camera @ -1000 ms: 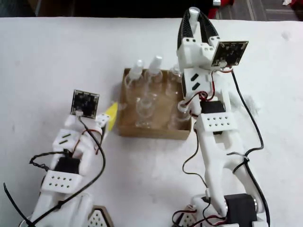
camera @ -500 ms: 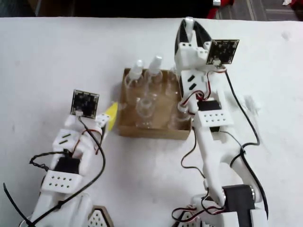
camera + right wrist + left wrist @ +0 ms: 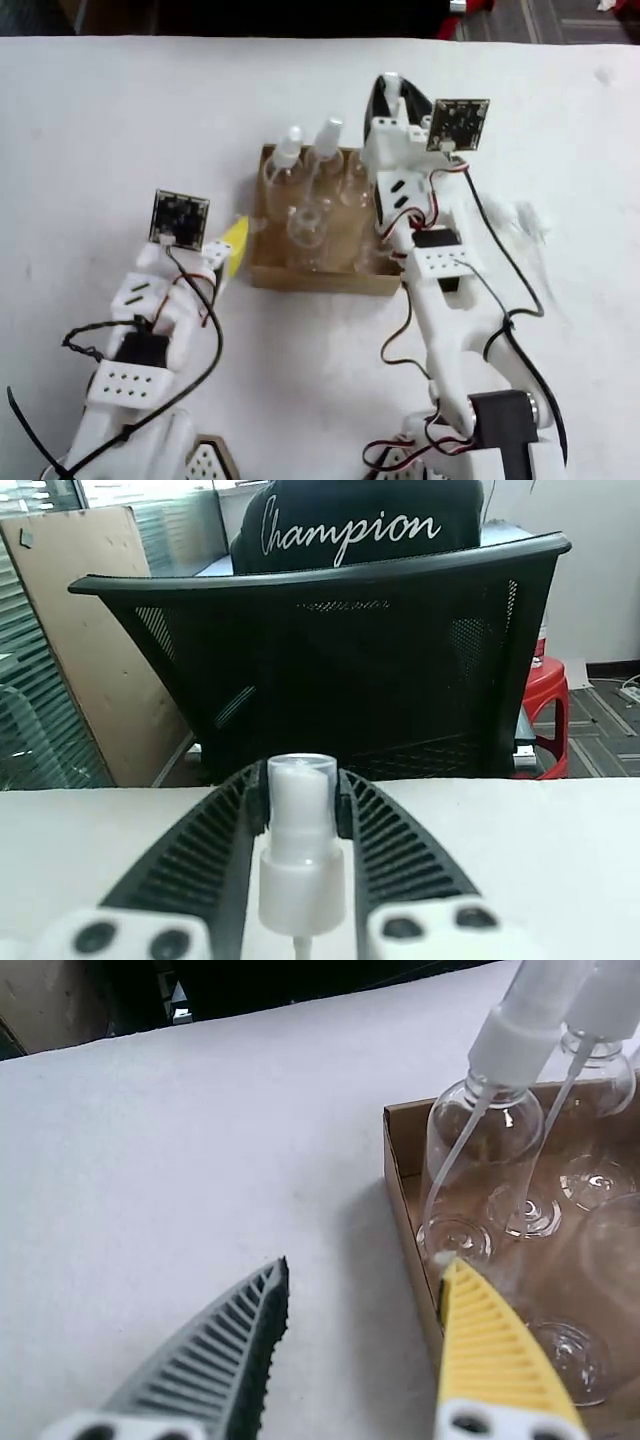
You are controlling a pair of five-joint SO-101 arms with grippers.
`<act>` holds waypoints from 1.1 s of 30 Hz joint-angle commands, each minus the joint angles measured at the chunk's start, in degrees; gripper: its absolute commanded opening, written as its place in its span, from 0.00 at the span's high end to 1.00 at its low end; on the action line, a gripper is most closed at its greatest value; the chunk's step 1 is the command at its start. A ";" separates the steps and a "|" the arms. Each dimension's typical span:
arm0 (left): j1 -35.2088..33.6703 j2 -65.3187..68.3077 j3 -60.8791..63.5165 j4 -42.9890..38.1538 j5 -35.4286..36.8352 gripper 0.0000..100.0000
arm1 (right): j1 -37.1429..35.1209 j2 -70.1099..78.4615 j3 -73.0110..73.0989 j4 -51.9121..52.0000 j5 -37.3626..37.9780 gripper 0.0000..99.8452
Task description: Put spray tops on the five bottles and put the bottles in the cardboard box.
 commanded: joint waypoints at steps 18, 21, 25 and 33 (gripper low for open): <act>0.13 -1.27 -0.53 -1.49 -0.70 0.77 | -1.45 -0.31 1.32 -1.36 -0.18 0.98; 0.13 -1.27 -0.53 -1.49 -0.70 0.77 | -1.27 -0.22 1.32 -1.36 -0.18 0.98; 0.13 -1.27 -0.53 -1.41 -0.70 0.77 | -1.10 1.01 0.88 -1.45 -0.18 0.98; 0.13 -1.27 -0.53 -1.49 -0.70 0.77 | -1.27 10.33 2.02 -16.92 -0.18 0.98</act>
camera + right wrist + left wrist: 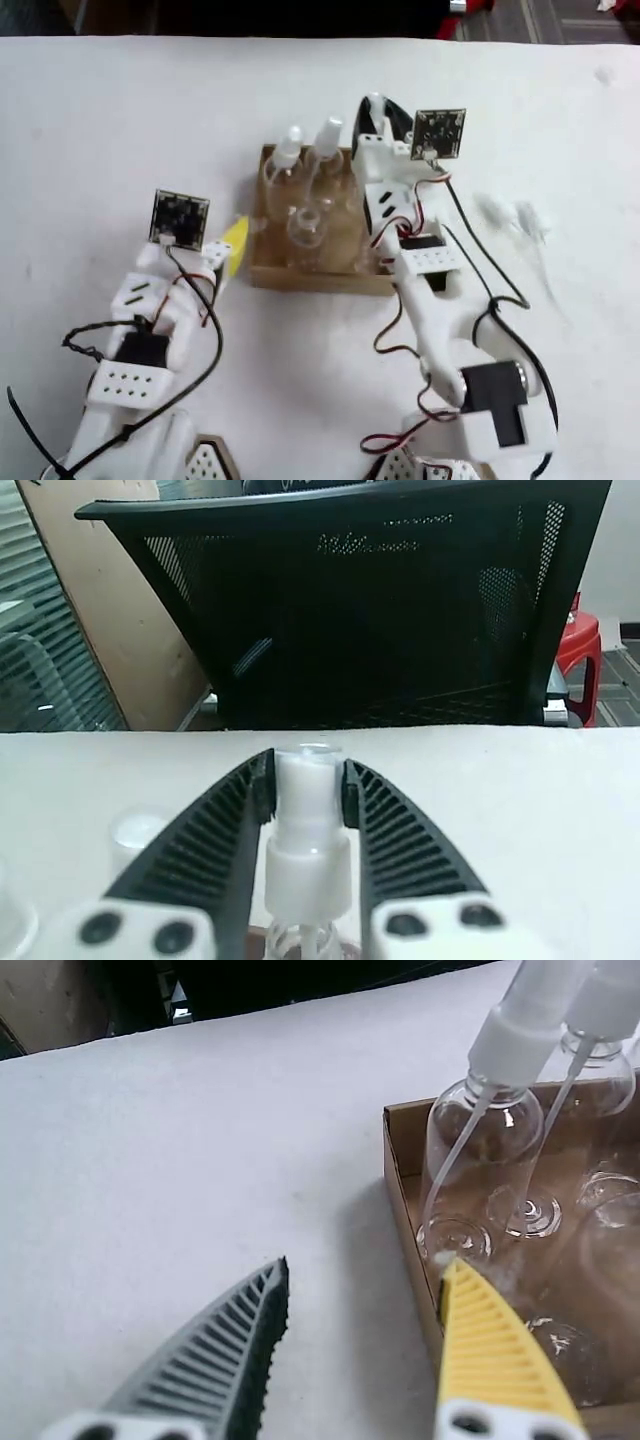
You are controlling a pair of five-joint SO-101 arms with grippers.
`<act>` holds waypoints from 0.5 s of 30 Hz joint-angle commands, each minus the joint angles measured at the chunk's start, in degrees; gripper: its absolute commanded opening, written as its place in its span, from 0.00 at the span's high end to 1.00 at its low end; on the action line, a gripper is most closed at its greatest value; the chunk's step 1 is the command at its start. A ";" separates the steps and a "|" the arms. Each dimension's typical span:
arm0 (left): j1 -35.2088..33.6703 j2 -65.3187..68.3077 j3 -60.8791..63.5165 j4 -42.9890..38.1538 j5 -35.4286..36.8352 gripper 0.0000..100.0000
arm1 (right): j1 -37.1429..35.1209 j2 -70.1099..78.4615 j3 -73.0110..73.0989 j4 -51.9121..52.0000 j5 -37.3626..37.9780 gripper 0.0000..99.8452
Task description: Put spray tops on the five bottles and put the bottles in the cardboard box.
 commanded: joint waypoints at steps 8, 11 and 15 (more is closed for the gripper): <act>0.13 -1.19 -0.53 -1.58 -0.70 0.77 | -0.04 1.89 2.81 -12.53 0.18 0.98; 0.13 -1.19 -0.53 -1.58 -0.70 0.77 | -0.04 1.80 3.78 -12.53 0.18 0.98; 0.13 -1.19 -0.53 -1.58 -0.70 0.77 | -0.40 1.80 4.13 -12.53 0.26 0.98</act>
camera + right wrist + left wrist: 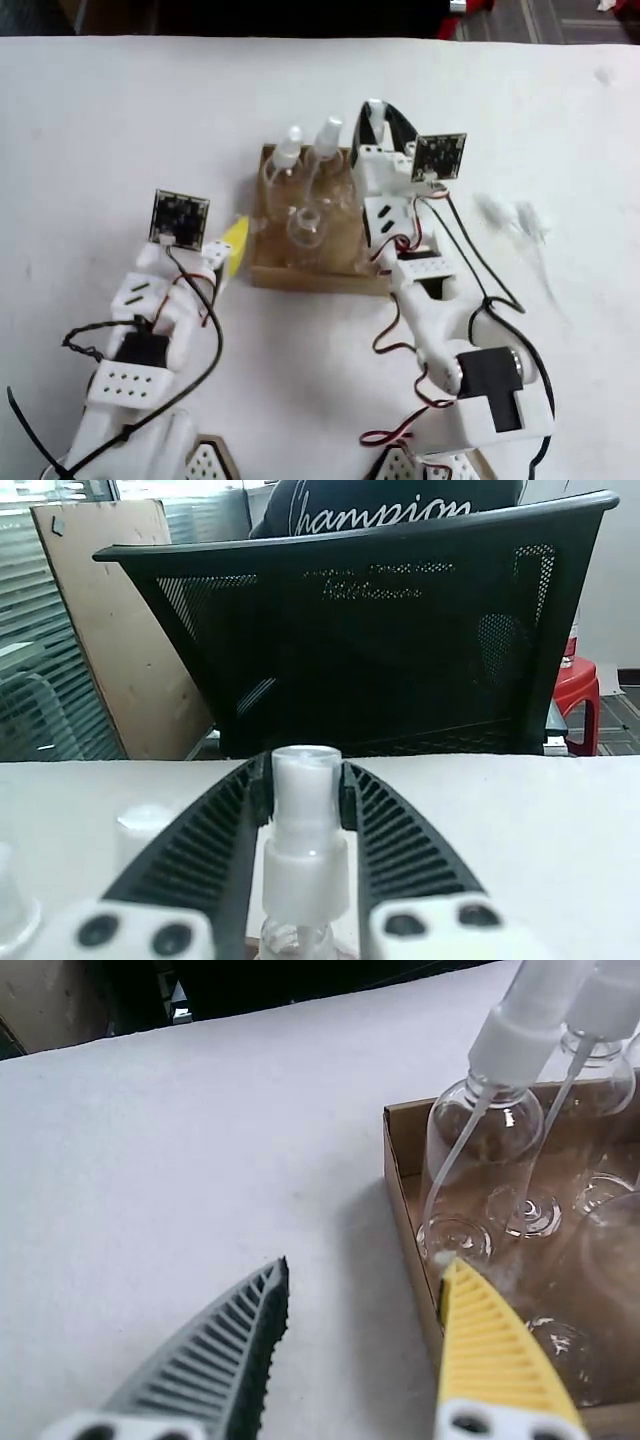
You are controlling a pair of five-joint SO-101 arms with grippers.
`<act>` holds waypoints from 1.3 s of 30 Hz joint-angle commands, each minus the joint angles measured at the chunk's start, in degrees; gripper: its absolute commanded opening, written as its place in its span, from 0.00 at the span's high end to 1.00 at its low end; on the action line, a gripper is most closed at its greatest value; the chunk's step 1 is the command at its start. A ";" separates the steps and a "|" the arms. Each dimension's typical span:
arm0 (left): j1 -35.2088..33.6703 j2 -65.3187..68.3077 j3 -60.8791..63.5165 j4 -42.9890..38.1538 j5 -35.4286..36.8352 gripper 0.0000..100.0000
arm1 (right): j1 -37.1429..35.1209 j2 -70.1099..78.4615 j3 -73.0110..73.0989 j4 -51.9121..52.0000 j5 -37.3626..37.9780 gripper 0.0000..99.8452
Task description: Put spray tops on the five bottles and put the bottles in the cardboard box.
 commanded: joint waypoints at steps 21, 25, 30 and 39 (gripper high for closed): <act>0.13 -1.27 -0.53 -1.58 -0.70 0.77 | -0.48 -7.96 2.20 8.13 -0.09 0.84; 0.13 -1.27 -0.53 -1.58 -0.70 0.77 | -0.48 -8.04 2.02 8.75 -0.18 0.83; 0.13 -1.27 -0.53 -1.58 -0.70 0.77 | -0.48 -8.04 2.02 8.66 -0.18 0.83; 0.13 -1.27 -0.53 -1.58 -0.70 0.77 | -0.48 -8.04 1.93 8.66 -0.26 0.83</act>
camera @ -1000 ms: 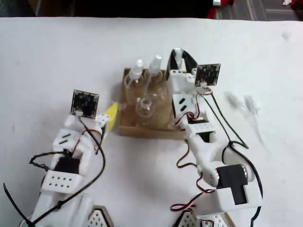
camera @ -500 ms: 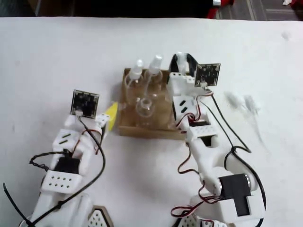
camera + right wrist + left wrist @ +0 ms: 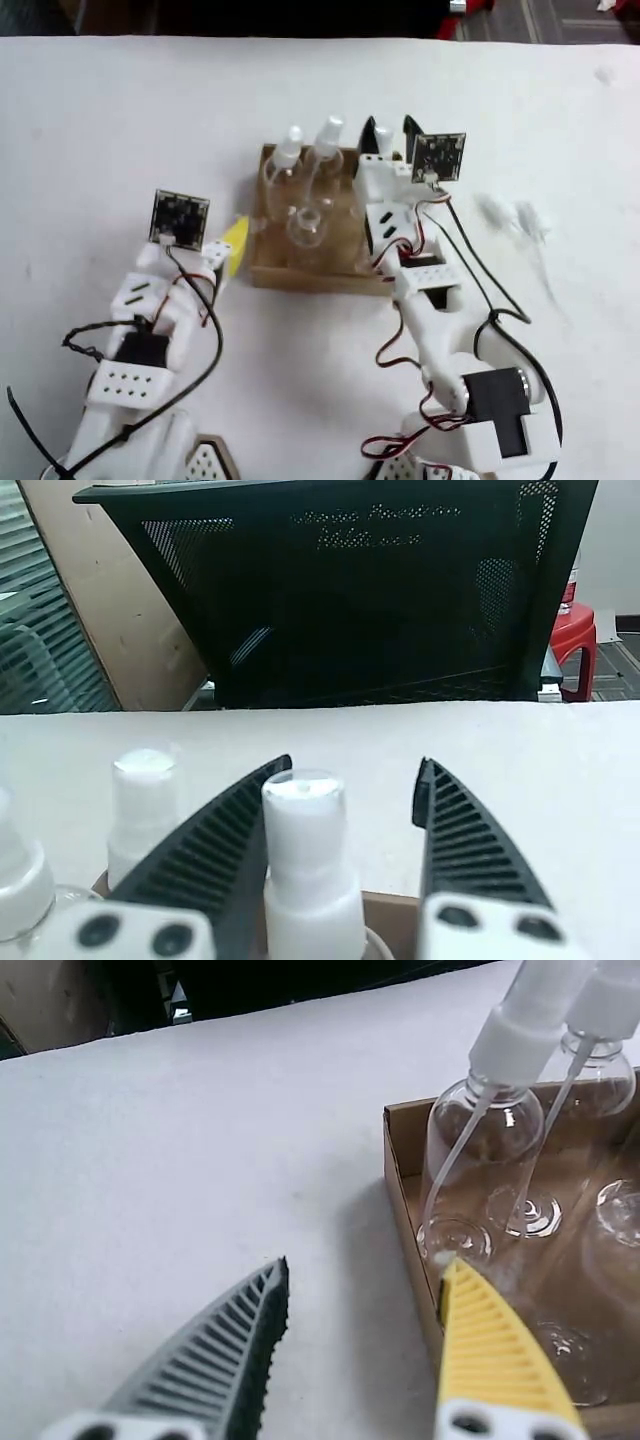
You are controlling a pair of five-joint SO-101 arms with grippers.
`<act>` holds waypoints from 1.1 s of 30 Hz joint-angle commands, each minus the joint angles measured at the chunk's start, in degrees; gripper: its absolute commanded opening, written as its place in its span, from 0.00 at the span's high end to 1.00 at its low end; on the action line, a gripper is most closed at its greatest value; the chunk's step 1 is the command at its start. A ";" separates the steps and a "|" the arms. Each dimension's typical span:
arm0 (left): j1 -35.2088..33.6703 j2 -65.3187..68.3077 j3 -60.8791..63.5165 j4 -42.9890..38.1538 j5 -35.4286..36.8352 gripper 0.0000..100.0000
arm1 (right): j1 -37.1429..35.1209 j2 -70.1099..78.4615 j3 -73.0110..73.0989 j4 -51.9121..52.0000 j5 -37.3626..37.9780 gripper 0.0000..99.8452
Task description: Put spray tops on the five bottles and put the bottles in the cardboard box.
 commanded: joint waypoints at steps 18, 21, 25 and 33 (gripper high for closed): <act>0.13 -1.27 -0.53 -1.67 -0.70 0.77 | -1.89 -13.67 -2.90 11.21 -0.18 0.82; 0.13 -1.27 -0.53 -1.67 -0.70 0.77 | -1.45 -16.48 -4.84 14.73 -0.18 0.82; 0.13 -1.27 -0.53 -1.67 -0.70 0.77 | -1.36 -20.18 -9.05 22.46 -0.18 0.82; 0.13 -1.27 -0.53 -1.67 -0.70 0.77 | 6.73 -26.77 -21.71 42.42 -0.26 0.83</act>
